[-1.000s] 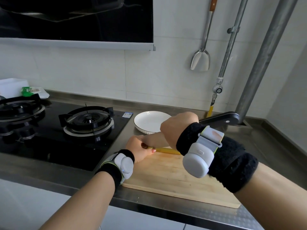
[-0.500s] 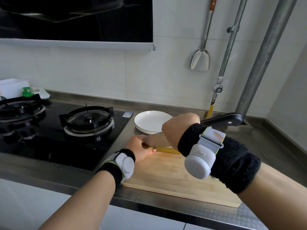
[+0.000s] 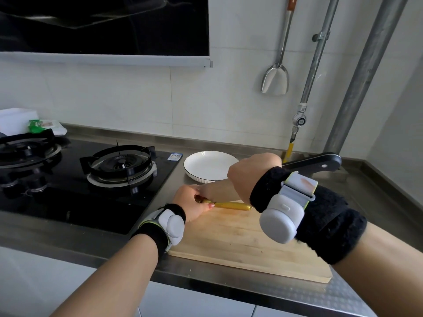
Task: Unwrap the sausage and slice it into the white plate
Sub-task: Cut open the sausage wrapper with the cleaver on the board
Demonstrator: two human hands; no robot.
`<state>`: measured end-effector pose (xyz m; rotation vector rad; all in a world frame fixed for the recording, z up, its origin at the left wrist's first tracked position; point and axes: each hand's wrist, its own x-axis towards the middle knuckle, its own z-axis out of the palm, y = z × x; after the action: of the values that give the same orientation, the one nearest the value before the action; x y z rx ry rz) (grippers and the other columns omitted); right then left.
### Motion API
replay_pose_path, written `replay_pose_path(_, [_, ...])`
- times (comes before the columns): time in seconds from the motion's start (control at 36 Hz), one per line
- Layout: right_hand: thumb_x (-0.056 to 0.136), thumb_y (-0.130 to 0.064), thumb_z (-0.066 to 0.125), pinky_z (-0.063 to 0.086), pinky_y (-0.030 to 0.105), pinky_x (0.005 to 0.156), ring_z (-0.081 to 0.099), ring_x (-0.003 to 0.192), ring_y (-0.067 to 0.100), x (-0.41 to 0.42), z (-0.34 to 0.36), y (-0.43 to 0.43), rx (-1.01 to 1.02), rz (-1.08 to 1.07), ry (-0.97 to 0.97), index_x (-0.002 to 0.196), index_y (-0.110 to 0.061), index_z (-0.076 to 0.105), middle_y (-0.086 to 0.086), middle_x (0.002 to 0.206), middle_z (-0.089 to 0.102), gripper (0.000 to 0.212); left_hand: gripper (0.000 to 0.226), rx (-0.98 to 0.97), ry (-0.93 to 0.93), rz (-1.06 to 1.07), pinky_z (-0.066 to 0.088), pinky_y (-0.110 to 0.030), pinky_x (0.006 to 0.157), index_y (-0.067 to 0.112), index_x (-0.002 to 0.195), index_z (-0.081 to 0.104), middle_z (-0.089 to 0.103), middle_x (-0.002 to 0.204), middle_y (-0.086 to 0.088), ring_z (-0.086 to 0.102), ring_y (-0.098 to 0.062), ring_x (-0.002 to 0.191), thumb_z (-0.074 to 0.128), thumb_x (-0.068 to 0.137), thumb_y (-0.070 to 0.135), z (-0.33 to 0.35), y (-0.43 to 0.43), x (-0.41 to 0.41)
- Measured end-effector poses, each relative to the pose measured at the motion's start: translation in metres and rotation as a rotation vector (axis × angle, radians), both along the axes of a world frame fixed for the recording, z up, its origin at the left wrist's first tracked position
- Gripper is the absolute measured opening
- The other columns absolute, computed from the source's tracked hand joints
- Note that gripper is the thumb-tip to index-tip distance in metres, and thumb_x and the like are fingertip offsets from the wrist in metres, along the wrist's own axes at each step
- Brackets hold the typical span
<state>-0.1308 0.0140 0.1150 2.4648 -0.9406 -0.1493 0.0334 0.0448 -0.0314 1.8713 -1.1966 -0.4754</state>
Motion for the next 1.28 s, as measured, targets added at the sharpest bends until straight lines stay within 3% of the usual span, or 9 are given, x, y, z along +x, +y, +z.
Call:
replay_pose_path(0.17, [0.088,-0.012,0.044,0.025,0.025,0.049,0.039,0.055,0.013,0.0018,-0.0008,0.0014,0.032,0.005,-0.005,0.072,-0.017,0.051,-0.004,0.067,0.048,0.019,0.029,-0.010,-0.012,0.009,0.045,-0.016,0.069,0.026,0.095,0.068,0.071,0.085,0.008,0.065,-0.007,0.081,0.083,0.071,0.025,0.0010,0.0012,0.0000])
replay_pose_path(0.31, [0.089,-0.009,0.049,0.023,0.025,0.048,0.036,0.055,0.011,-0.0020,-0.0002,-0.0010,0.000,-0.002,0.012,0.069,-0.017,0.048,-0.005,0.067,0.046,0.021,0.029,0.007,-0.017,-0.007,0.047,-0.021,0.078,0.025,0.097,0.069,0.072,0.089,0.008,0.065,-0.009,0.085,0.082,0.072,0.025,0.0000,0.0003,-0.0005])
replay_pose_path(0.42, [0.090,-0.018,0.040,0.025,0.025,0.049,0.040,0.055,0.013,-0.0004,-0.0002,0.0003,0.035,0.017,-0.008,0.066,-0.015,0.048,-0.003,0.066,0.047,0.025,0.027,-0.016,-0.026,0.003,0.045,-0.018,0.073,0.030,0.091,0.066,0.071,0.085,0.009,0.065,-0.008,0.083,0.083,0.071,0.024,0.0019,0.0012,-0.0005])
replay_pose_path(0.56, [0.089,-0.009,0.048,0.024,0.025,0.048,0.039,0.055,0.013,-0.0014,-0.0013,-0.0012,0.004,-0.002,0.006,0.067,-0.017,0.047,-0.005,0.066,0.048,0.024,0.028,-0.003,-0.027,-0.004,0.045,-0.017,0.073,0.026,0.094,0.067,0.070,0.086,0.009,0.064,-0.007,0.082,0.083,0.071,0.025,0.0022,0.0013,-0.0011])
replay_pose_path(0.69, [0.089,-0.007,0.046,0.028,0.025,0.052,0.041,0.057,0.015,0.0006,-0.0028,0.0005,-0.003,0.007,0.004,0.067,-0.016,0.044,-0.004,0.067,0.046,0.024,0.028,-0.022,-0.027,-0.001,0.041,-0.007,0.062,0.031,0.090,0.064,0.068,0.081,0.013,0.063,-0.001,0.076,0.083,0.071,0.023,0.0031,0.0021,-0.0010])
replay_pose_path(0.89, [0.089,-0.006,0.049,0.025,0.024,0.048,0.038,0.052,0.013,-0.0043,-0.0010,0.0003,-0.034,-0.009,0.011,0.064,-0.015,0.045,-0.003,0.064,0.047,0.027,0.029,-0.007,-0.045,-0.006,0.049,-0.023,0.080,0.020,0.097,0.069,0.072,0.090,0.004,0.067,-0.011,0.085,0.082,0.072,0.024,-0.0016,-0.0011,0.0015])
replay_pose_path(1.08, [0.089,-0.006,0.049,0.025,0.024,0.047,0.041,0.054,0.013,-0.0053,-0.0003,-0.0012,-0.010,-0.017,0.026,0.065,-0.015,0.047,-0.004,0.065,0.049,0.025,0.029,-0.012,-0.046,0.003,0.049,-0.022,0.078,0.023,0.096,0.069,0.072,0.086,0.007,0.067,-0.010,0.083,0.083,0.071,0.025,-0.0030,-0.0019,0.0022])
replay_pose_path(1.17, [0.089,-0.013,0.041,0.025,0.025,0.050,0.040,0.055,0.013,-0.0031,-0.0016,0.0033,0.024,0.005,0.013,0.065,-0.015,0.045,-0.002,0.066,0.048,0.024,0.027,-0.013,-0.042,0.005,0.046,-0.015,0.069,0.030,0.092,0.066,0.070,0.084,0.012,0.065,-0.004,0.081,0.083,0.070,0.026,-0.0018,-0.0012,0.0016])
replay_pose_path(1.28, [0.090,-0.010,0.044,0.023,0.025,0.048,0.042,0.057,0.015,-0.0054,-0.0006,-0.0003,0.004,0.020,0.021,0.083,-0.016,0.061,-0.004,0.069,0.048,0.019,0.026,-0.015,-0.030,-0.002,0.049,-0.016,0.073,0.031,0.090,0.067,0.069,0.084,0.016,0.062,0.003,0.078,0.083,0.070,0.025,-0.0010,-0.0009,0.0013])
